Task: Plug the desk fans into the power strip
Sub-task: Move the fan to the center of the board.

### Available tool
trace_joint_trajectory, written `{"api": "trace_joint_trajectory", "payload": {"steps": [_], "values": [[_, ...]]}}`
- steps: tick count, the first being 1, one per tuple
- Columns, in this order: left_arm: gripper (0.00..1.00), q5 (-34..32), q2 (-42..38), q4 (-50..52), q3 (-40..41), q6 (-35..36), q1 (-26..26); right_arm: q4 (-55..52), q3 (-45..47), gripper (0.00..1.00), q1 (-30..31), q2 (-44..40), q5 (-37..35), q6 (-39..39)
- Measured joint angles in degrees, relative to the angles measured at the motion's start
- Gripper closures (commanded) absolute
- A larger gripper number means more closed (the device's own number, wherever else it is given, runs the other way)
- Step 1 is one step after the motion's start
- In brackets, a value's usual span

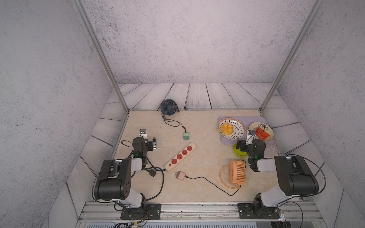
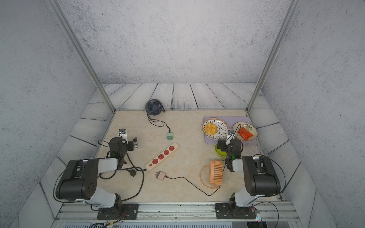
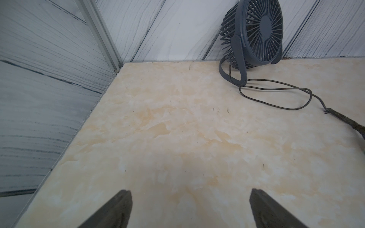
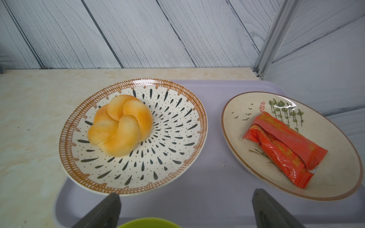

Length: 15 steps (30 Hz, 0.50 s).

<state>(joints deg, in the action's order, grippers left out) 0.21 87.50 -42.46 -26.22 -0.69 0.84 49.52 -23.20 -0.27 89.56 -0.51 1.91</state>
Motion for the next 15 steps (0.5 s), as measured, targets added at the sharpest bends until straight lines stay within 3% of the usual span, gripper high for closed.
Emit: {"api": "trace_joint_trajectory", "payload": {"steps": [7,11,15], "values": [[0.00,0.0,-0.2,1.3,-0.4,0.0,0.0,0.2,0.0,0.01,0.0,0.0,-0.7,0.1],[0.00,0.7,-2.6,9.7,-4.5,0.4,0.0,0.1,1.0,0.01,0.0,-2.0,-3.0,1.0],[0.00,3.7,-5.7,18.0,-10.9,1.6,0.0,-5.3,1.2,0.01,0.0,-10.1,-4.6,1.7]]}}
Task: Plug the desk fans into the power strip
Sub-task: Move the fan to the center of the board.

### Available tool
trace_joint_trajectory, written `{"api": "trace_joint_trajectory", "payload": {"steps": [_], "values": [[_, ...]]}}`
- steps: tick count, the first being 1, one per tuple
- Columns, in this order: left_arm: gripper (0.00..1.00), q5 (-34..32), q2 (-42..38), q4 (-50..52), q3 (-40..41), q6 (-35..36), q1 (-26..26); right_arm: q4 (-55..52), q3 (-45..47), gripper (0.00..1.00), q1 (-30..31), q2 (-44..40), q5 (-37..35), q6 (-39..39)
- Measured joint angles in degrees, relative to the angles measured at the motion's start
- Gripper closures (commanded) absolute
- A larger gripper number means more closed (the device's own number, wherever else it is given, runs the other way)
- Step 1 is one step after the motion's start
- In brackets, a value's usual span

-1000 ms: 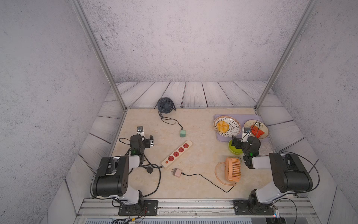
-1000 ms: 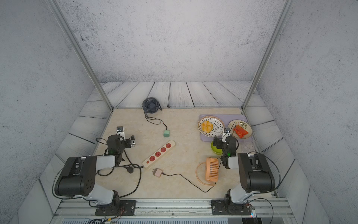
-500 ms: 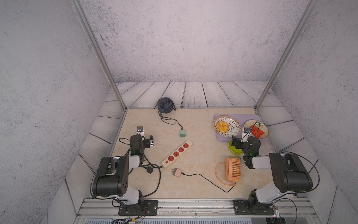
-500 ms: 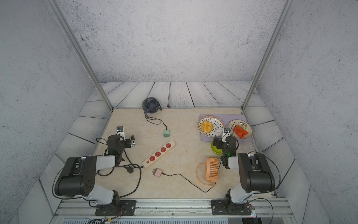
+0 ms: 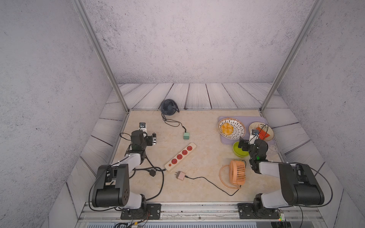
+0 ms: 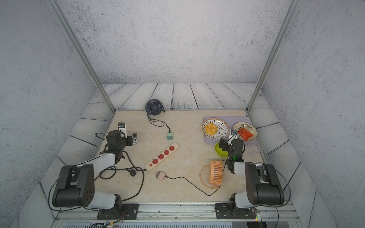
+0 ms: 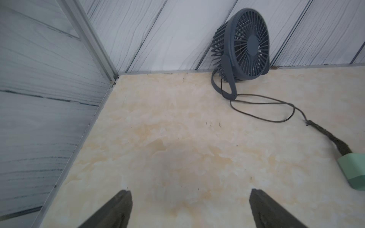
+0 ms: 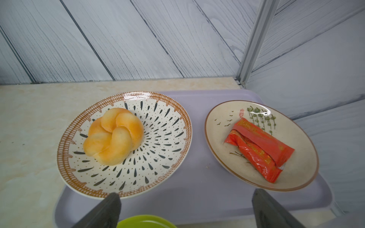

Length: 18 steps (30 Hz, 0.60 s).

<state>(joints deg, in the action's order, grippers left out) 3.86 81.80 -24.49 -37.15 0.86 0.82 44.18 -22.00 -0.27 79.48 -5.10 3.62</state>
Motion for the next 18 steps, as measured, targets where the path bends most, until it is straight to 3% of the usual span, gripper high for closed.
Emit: {"api": "trace_joint_trajectory", "payload": {"steps": [8,12,18], "values": [[0.02,5.4,2.1,18.7,-20.4,0.1,-0.5,-20.0,-5.9,0.01,0.0,-17.3,-0.9,7.5],[0.09,7.6,6.1,23.4,-29.0,-2.0,-0.6,-33.4,-10.9,0.01,0.0,-24.1,0.4,13.7],[0.09,12.4,15.4,28.8,-40.7,-6.6,-0.9,-50.0,-14.7,0.01,0.0,-32.2,3.8,18.3]]}}
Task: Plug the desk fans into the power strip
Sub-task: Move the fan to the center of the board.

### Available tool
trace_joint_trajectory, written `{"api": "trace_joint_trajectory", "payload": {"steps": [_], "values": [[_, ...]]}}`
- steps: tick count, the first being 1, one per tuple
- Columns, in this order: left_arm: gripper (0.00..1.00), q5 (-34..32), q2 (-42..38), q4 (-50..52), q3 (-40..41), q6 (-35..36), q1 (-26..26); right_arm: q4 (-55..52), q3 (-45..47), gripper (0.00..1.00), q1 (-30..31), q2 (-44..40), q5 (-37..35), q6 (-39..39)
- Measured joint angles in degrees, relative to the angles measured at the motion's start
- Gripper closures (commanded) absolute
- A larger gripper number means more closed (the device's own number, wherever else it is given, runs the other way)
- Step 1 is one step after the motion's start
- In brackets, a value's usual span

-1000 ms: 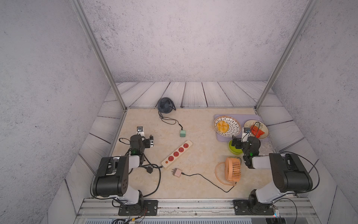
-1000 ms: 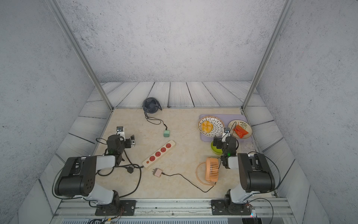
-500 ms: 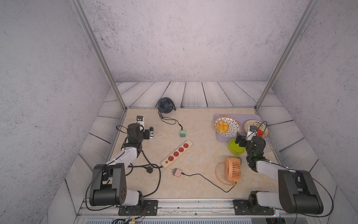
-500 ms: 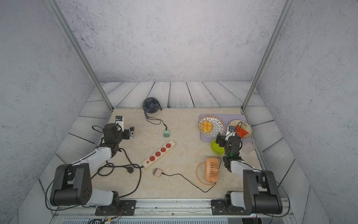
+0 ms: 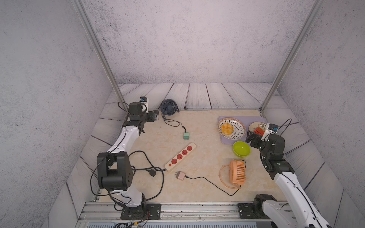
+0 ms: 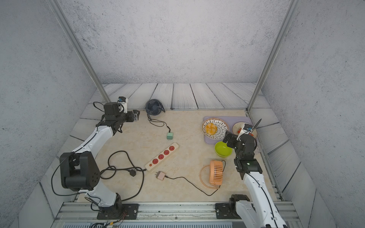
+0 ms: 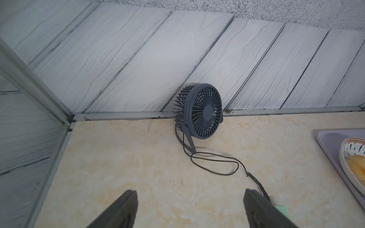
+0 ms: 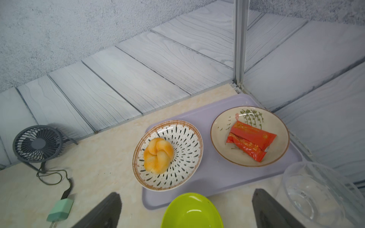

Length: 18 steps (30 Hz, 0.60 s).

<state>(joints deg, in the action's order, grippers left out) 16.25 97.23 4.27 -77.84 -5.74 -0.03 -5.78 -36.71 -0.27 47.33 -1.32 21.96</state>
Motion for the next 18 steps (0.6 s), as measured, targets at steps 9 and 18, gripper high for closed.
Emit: {"api": "trace_joint_trajectory", "payload": {"steps": [9,18], "values": [[0.09,7.1,17.7,3.1,-16.3,-7.3,-0.1,-13.0,-0.6,0.01,0.0,-10.8,5.3,-0.6],[0.09,10.7,32.8,4.4,-29.7,-11.9,-0.1,-16.6,-0.5,0.01,0.0,-14.7,7.0,-2.2]]}}
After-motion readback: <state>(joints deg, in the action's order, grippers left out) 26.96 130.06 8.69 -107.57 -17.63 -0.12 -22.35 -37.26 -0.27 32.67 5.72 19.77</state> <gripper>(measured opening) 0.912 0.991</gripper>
